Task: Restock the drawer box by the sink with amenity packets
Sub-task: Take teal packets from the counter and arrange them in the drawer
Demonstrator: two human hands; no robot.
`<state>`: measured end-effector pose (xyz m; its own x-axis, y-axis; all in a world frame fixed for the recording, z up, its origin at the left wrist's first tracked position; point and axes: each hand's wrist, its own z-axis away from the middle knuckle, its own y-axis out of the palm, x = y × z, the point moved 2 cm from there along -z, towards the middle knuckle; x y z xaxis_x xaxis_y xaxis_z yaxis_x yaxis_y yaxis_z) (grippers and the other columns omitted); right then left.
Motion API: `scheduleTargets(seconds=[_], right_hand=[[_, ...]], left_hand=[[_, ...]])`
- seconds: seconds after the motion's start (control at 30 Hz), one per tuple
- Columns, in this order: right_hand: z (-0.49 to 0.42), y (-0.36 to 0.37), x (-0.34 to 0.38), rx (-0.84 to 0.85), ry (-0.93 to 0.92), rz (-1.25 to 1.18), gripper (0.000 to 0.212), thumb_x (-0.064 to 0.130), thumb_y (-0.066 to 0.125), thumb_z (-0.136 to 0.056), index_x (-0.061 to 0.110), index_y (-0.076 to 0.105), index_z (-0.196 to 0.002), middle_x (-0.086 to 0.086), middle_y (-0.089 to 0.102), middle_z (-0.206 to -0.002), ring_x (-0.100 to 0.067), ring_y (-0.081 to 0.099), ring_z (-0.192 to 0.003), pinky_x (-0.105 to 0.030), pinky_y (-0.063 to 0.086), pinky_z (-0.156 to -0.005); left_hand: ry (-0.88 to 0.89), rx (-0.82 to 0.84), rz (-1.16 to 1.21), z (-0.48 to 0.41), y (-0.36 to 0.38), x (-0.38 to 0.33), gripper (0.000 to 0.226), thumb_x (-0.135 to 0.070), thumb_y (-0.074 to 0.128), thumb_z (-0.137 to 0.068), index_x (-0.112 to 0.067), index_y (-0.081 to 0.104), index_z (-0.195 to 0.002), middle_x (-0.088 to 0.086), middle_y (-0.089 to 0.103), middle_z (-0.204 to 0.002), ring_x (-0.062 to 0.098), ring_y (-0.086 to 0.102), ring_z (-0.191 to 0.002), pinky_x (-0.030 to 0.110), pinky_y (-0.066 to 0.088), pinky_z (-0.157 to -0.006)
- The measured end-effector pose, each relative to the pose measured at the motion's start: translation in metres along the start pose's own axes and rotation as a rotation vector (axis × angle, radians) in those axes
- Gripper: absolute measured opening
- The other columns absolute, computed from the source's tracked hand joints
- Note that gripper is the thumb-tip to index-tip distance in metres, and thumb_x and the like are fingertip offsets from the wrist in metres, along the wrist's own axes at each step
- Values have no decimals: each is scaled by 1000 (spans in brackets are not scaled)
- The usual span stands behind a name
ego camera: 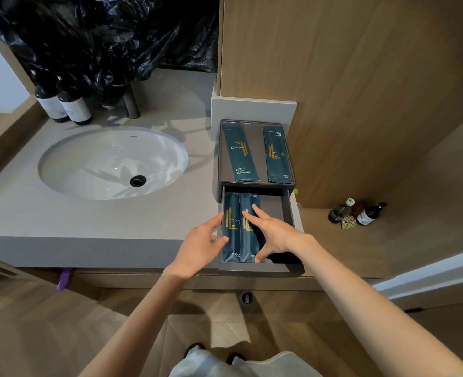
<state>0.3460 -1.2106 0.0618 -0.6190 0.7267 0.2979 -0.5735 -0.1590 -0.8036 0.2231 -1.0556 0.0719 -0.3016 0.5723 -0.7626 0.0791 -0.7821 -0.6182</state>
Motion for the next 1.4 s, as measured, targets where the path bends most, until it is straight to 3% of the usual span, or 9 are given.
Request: scheduleTargets(seconds=[0.1, 0.17, 0.27, 0.37, 0.53, 0.77, 1.0, 1.27, 1.4], right_hand=[[6, -5, -1, -8, -26, 5, 113, 32, 84, -69, 31, 10, -153, 3, -10, -161, -22, 3, -149, -43, 25, -118], [13, -15, -1, -73, -56, -29, 92, 36, 79, -74, 28, 28, -150, 0, 12, -161, -22, 21, -146, -40, 28, -116], [24, -41, -2, -293, -91, -206, 48, 30, 69, -85, 23, 57, -131, -1, 62, -129, -14, 61, -111, -36, 48, -101], [27, -68, -8, -593, -52, -315, 26, 17, 62, -90, 20, 67, -116, 3, 71, -105, -6, 66, -89, -32, 55, -88], [5, -100, -28, -830, 160, -375, 33, 21, 59, -92, 18, 59, -124, -5, 59, -129, -22, 52, -120, -34, 42, -101], [-35, -109, -45, -697, 381, -512, 69, 36, 63, -88, 12, 31, -145, -12, 33, -151, -32, 29, -138, -44, 31, -109], [-57, -98, -49, -652, 410, -680, 98, 38, 70, -82, 17, 4, -152, -12, 22, -157, -34, 26, -141, -49, 31, -111], [-53, -101, -68, -666, 499, -742, 85, 33, 70, -83, 14, 20, -149, -8, 47, -143, -30, 47, -129, -43, 42, -103], [-47, -105, -75, -722, 546, -714, 67, 29, 71, -82, 16, 39, -139, -6, 58, -131, -28, 57, -117, -39, 48, -95]], left_hand=[[10, -8, -83, -2, -3, 1, 63, -28, 58, -92, -30, 29, -148, -3, 48, -145, 20, 55, -122, 34, 44, -102], [32, -57, -129, -5, -9, 1, 60, -32, 57, -92, -27, 32, -147, 0, 50, -143, 20, 53, -124, 34, 43, -102], [66, -146, -135, -18, -23, -9, 57, -33, 56, -92, -24, 36, -145, 4, 53, -137, 20, 53, -121, 33, 43, -99], [86, -226, -124, -44, -39, -28, 54, -32, 55, -93, -20, 41, -143, 5, 54, -135, 21, 53, -120, 31, 41, -98], [47, -281, -22, -108, -51, -58, 58, -36, 59, -89, -12, 44, -140, 8, 60, -125, 25, 52, -119, 34, 40, -101], [-114, -189, -293, -167, -26, -62, 83, -61, 53, -83, -11, 31, -145, 17, 44, -136, 34, 33, -128, 39, 28, -105], [-185, -292, -363, -183, -15, -65, 92, -64, 58, -78, -5, 27, -142, 15, 36, -133, 32, 34, -123, 37, 29, -102], [-190, -325, -246, -186, -18, -57, 92, -42, 67, -82, -8, 14, -149, 17, 15, -153, 35, 21, -136, 42, 24, -109], [-157, -270, 69, -190, -27, -40, 73, -27, 75, -77, -7, 35, -134, 14, 52, -133, 33, 50, -122, 42, 44, -100]])
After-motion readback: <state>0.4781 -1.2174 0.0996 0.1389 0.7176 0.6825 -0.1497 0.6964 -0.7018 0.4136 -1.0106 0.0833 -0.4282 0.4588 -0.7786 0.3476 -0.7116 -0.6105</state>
